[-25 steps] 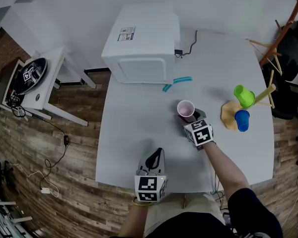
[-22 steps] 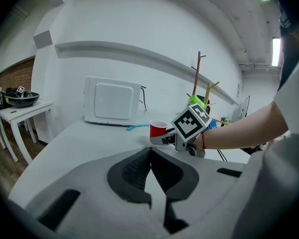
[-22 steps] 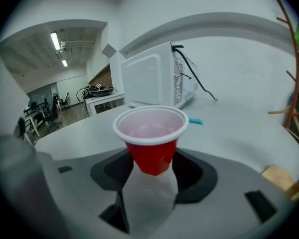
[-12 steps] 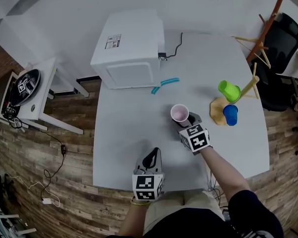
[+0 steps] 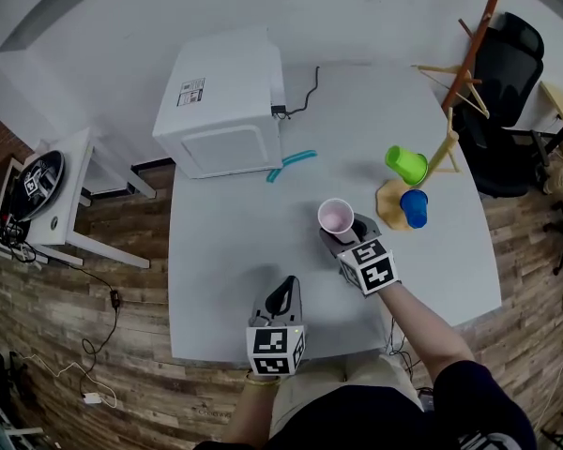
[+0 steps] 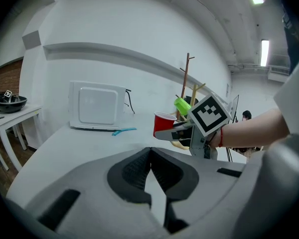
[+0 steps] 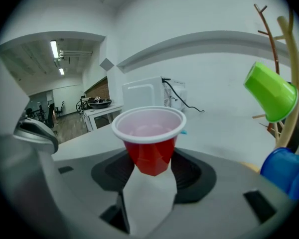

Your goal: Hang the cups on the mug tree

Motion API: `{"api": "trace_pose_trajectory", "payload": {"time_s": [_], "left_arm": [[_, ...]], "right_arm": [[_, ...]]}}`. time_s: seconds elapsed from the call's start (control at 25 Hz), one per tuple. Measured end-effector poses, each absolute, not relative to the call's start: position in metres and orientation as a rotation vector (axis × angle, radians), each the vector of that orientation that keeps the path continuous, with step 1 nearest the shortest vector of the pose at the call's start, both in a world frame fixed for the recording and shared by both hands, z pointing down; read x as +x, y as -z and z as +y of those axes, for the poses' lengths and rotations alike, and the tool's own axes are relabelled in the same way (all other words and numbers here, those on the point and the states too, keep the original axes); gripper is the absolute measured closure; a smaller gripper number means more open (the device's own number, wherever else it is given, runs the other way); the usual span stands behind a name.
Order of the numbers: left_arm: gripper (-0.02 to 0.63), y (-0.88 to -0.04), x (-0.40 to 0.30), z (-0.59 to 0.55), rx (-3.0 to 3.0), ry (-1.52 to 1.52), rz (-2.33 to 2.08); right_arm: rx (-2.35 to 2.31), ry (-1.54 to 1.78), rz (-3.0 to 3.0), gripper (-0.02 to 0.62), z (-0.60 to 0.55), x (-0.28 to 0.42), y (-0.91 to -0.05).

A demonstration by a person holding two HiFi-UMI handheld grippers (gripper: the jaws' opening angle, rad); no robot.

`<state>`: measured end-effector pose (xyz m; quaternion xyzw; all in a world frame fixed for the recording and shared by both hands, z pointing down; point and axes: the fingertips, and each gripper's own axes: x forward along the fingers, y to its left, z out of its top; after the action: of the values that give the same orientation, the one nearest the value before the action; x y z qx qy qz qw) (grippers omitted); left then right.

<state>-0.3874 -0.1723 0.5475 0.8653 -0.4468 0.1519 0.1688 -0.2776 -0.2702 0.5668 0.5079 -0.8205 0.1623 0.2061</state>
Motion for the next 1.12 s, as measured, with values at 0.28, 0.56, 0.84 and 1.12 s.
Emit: {"api": "trace_pose_trajectory", "payload": {"time_s": [0.28, 0.56, 0.84, 1.12], "left_arm": [[0.586, -0.54, -0.375, -0.168, 2.497, -0.424, -1.237], [0.586, -0.535, -0.358, -0.166, 2.542, -0.431, -1.187], [0.586, -0.53, -0.336, -0.161, 2.592, -0.441, -1.119], [0.586, -0.527, -0.315, -0.155, 2.633, -0.454, -1.053]], "right_arm": [[1.477, -0.427, -2.278, 0.354, -0.25, -0.256, -0.545], [1.556, -0.415, -2.236, 0.354, -0.225, -0.226, -0.528], [1.649, -0.406, -2.178, 0.354, -0.204, -0.186, -0.516], [1.728, -0.403, -2.121, 0.354, -0.188, -0.153, -0.503]]}}
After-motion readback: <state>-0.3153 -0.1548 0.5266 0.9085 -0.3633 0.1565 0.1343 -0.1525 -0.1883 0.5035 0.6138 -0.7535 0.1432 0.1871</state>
